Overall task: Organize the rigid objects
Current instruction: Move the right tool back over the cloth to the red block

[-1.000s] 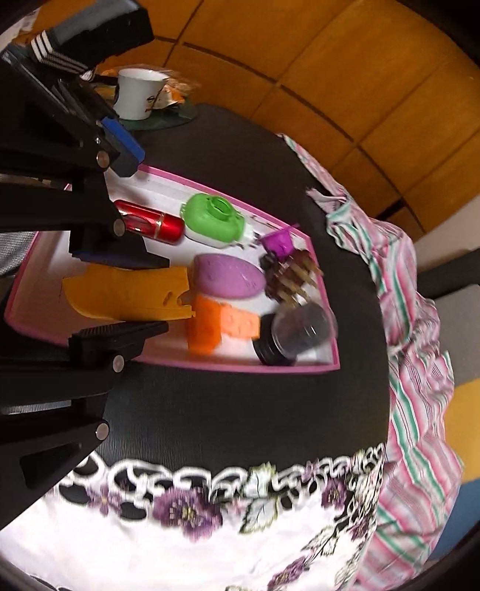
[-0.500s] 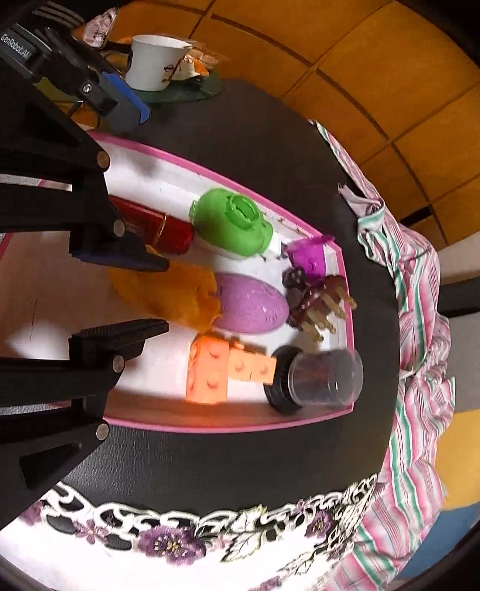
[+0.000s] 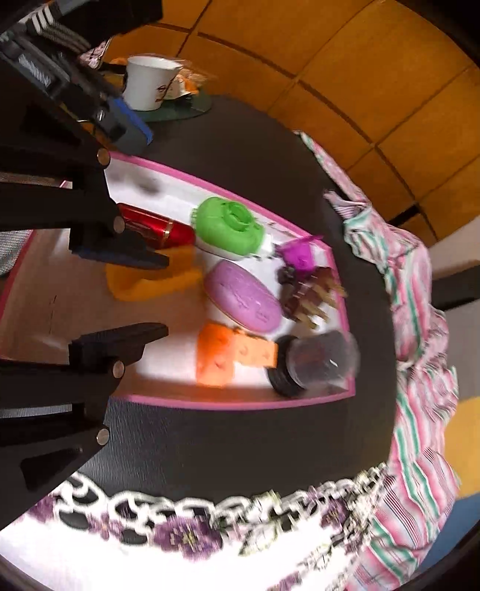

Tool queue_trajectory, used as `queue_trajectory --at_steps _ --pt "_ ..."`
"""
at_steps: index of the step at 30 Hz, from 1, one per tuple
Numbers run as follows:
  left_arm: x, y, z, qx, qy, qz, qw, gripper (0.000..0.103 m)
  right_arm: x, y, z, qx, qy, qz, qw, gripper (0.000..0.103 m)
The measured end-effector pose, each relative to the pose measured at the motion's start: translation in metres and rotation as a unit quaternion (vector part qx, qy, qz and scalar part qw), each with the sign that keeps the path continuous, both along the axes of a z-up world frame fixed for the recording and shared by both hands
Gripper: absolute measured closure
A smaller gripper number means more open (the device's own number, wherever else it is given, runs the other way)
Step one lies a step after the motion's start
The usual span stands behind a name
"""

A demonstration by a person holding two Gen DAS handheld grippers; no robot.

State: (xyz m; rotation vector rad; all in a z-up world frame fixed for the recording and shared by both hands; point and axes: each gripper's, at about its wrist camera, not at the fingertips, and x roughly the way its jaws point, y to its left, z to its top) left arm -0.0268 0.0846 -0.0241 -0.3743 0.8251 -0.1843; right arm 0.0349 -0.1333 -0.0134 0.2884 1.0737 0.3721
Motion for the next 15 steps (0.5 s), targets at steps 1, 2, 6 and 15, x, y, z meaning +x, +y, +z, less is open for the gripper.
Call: queue_trajectory --at_steps 1,2,6,15 --pt "0.001 -0.003 0.000 0.000 0.000 -0.003 1.0000 0.058 0.000 -0.003 0.003 0.001 -0.003 -0.004 1.000 0.072" --pt "0.001 -0.005 0.001 0.000 -0.001 -0.005 1.0000 0.058 -0.001 -0.008 0.006 0.002 -0.006 -0.010 1.000 0.071" --pt "0.001 -0.014 0.005 0.002 -0.005 -0.018 0.9998 0.058 -0.002 -0.023 0.014 0.004 -0.014 -0.030 0.999 0.071" --pt "0.005 -0.046 0.011 -0.004 -0.006 -0.064 0.9979 0.058 -0.013 -0.096 0.032 -0.009 -0.021 -0.141 0.990 0.064"
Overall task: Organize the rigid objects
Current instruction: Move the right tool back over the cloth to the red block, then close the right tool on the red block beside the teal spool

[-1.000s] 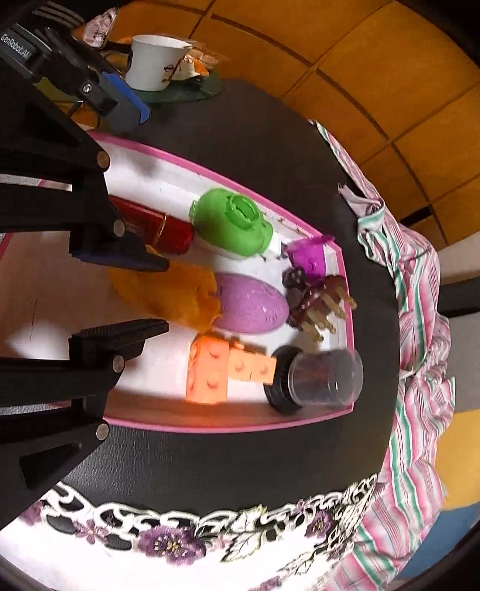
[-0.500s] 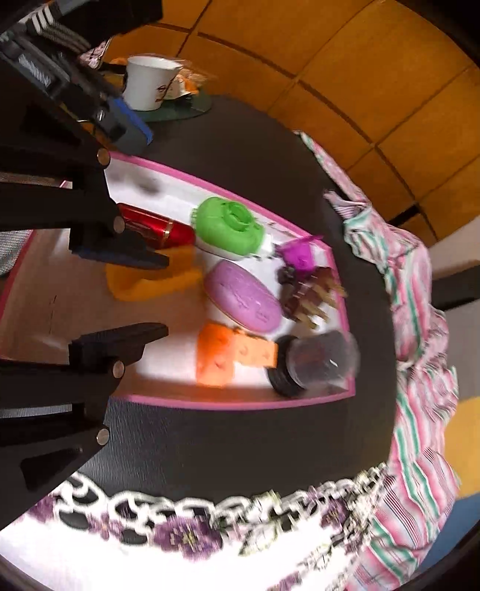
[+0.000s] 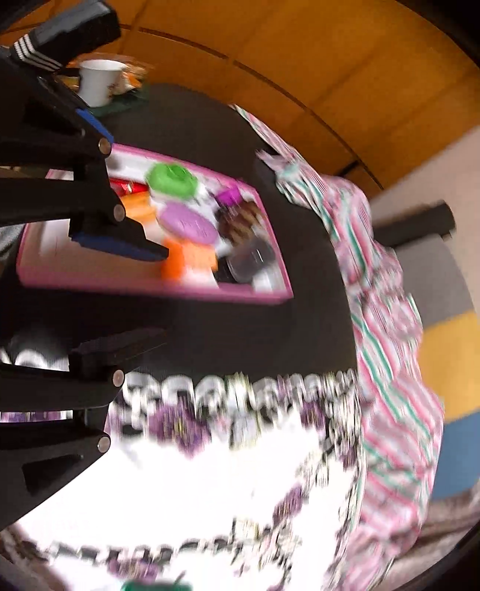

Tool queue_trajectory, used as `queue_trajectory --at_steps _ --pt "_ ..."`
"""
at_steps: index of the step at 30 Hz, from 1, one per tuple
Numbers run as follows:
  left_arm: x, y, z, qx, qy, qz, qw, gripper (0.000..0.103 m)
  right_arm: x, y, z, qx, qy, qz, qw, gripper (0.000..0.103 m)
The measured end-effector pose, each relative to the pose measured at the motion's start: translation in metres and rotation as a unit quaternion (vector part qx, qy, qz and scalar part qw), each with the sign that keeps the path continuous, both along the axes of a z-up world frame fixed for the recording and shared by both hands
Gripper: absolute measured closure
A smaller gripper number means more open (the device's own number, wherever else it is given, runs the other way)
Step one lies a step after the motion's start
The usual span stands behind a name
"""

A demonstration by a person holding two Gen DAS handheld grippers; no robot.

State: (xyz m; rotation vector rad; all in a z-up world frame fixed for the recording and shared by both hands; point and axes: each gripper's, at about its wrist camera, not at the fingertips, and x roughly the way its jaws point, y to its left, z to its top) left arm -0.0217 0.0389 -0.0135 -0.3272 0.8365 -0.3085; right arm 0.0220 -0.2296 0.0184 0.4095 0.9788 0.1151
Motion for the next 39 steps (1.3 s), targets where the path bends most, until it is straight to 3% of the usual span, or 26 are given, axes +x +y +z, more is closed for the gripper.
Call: queue_trajectory --at_steps 4,8,12,16,21,25,28,34,39 --pt "0.001 -0.024 0.006 -0.002 -0.005 -0.032 0.9995 0.058 -0.009 -0.045 0.000 0.004 0.009 -0.060 0.998 0.064" --pt "0.001 -0.047 0.011 0.004 -0.009 -0.061 0.9981 0.058 -0.022 -0.096 0.004 0.011 0.014 -0.122 0.992 0.055" --pt "0.001 -0.071 0.014 0.005 -0.013 -0.091 0.9957 0.058 -0.040 -0.155 0.009 0.008 0.029 -0.186 0.982 0.054" --pt "0.001 -0.093 0.017 0.002 -0.015 -0.120 0.9927 0.058 -0.053 -0.220 0.003 0.015 0.082 -0.246 0.966 0.052" --pt "0.002 -0.115 0.018 0.001 -0.010 -0.148 0.9889 0.058 -0.058 -0.272 -0.022 -0.004 0.173 -0.260 0.950 0.052" --pt "0.002 -0.126 0.020 0.001 -0.012 -0.162 0.9867 0.058 -0.061 -0.295 -0.053 0.020 0.246 -0.260 0.933 0.052" --pt "0.001 -0.130 0.019 0.004 -0.010 -0.167 0.9858 0.058 -0.060 -0.303 -0.061 0.029 0.264 -0.251 0.931 0.044" --pt "0.004 -0.125 0.017 0.003 -0.007 -0.160 0.9871 0.058 -0.068 -0.317 -0.052 0.022 0.278 -0.260 0.924 0.049" --pt "0.007 -0.132 0.013 -0.002 0.009 -0.165 0.9863 0.058 -0.068 -0.317 -0.069 0.026 0.318 -0.240 0.917 0.050"
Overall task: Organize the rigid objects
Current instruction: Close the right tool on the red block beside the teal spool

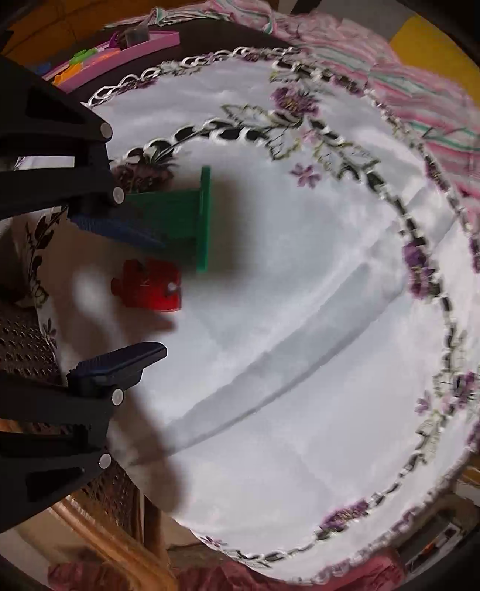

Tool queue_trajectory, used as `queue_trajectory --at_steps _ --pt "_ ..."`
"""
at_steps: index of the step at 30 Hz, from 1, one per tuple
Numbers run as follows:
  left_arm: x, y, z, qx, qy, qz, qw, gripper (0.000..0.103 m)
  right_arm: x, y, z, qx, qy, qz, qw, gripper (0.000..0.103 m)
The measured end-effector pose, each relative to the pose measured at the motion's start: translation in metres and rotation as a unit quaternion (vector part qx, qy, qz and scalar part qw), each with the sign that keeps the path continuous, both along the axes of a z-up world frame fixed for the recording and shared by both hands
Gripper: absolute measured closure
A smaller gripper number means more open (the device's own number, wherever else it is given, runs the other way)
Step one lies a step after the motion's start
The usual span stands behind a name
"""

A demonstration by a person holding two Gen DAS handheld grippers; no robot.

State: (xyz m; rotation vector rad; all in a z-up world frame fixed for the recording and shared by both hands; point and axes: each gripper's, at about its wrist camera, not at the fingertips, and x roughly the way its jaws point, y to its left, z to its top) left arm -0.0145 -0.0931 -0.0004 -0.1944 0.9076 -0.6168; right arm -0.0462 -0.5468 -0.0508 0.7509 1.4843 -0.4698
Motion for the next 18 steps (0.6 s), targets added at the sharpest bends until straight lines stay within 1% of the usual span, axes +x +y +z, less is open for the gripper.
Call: queue_trajectory --at_steps 2,3,5,6,7,13,18 --pt "-0.002 -0.004 0.001 0.001 -0.002 -0.007 1.0000 0.058 0.002 0.001 -0.011 0.019 0.007 0.001 1.000 0.058" --pt "-0.003 -0.005 0.002 0.004 -0.006 -0.010 0.9999 0.058 0.003 0.002 -0.016 0.026 0.012 0.003 1.000 0.059" --pt "-0.005 -0.006 0.004 0.009 -0.010 -0.011 0.9998 0.058 0.004 0.002 -0.017 0.018 0.012 0.002 1.000 0.059" --pt "-0.005 -0.007 0.004 0.009 -0.011 -0.011 0.9998 0.058 0.005 0.002 -0.013 0.014 0.003 0.006 1.000 0.063" --pt "-0.004 -0.006 0.004 0.009 -0.010 -0.010 0.9999 0.058 0.009 0.004 -0.009 0.016 -0.007 0.017 1.000 0.070" --pt "-0.002 -0.012 0.002 0.013 0.000 -0.008 0.9999 0.058 0.026 0.029 -0.003 0.026 -0.042 0.043 0.998 0.071" --pt "-0.001 -0.022 0.007 0.024 -0.007 -0.014 0.9996 0.058 0.047 0.059 0.002 0.050 -0.115 0.068 0.990 0.071"
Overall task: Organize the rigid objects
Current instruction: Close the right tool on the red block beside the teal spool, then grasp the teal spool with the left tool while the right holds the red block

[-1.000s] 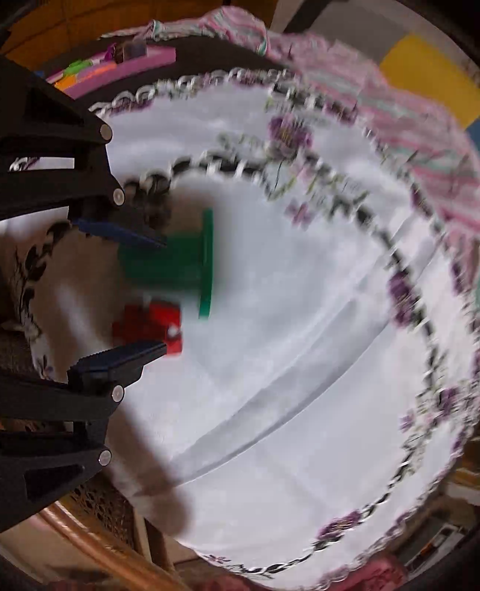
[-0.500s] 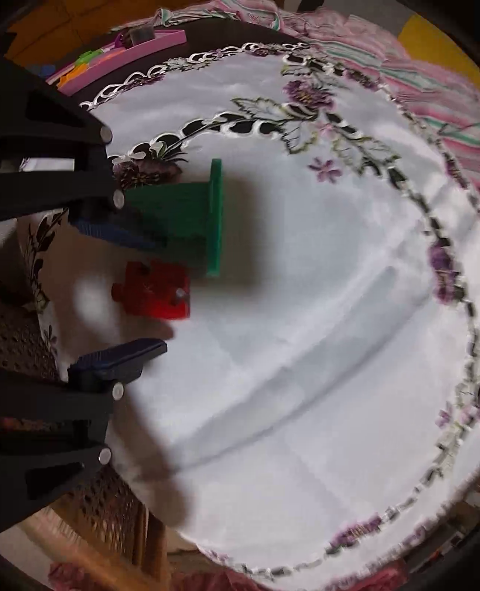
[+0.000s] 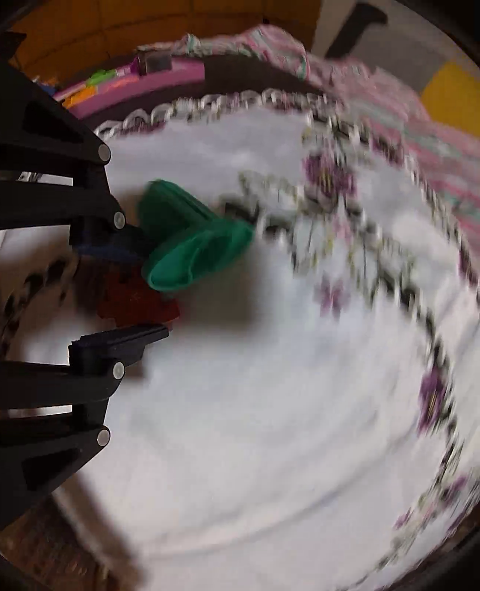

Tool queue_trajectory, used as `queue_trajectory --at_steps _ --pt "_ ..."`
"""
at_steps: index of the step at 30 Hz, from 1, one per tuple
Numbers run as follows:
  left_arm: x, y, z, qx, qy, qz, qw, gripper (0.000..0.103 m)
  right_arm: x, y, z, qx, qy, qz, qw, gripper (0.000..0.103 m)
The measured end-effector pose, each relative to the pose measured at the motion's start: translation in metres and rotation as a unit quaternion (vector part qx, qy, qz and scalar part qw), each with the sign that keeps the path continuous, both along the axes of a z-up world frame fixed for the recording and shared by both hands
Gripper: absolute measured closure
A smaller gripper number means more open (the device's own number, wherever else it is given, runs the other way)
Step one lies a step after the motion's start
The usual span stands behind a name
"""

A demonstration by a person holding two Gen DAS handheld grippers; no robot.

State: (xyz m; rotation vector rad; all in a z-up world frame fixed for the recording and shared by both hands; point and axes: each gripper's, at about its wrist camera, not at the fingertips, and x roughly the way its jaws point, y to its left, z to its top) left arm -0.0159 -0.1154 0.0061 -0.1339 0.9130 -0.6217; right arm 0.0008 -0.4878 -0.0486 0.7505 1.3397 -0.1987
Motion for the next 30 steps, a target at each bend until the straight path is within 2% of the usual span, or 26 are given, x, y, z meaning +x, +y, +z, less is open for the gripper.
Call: queue_trajectory --at_steps 3,5,11,19,30 --pt "0.002 -0.011 0.002 0.009 -0.002 -0.009 0.9999 0.058 0.008 0.010 0.001 -0.033 -0.018 0.012 0.999 0.071" --pt "0.003 -0.020 0.003 0.015 -0.002 -0.016 0.9998 0.058 0.019 0.002 -0.005 -0.051 -0.024 0.001 0.998 0.071" --pt "0.004 -0.046 0.000 0.027 0.001 -0.038 0.9989 0.057 0.013 -0.046 -0.001 -0.055 -0.052 -0.084 0.994 0.071" --pt "0.017 -0.113 -0.012 0.056 0.018 -0.098 0.9934 0.044 0.011 -0.078 -0.002 -0.103 -0.108 -0.164 0.975 0.071" --pt "0.064 -0.221 -0.040 0.098 0.039 -0.140 0.9846 0.043 -0.005 -0.082 0.016 -0.111 -0.172 -0.221 0.953 0.071"
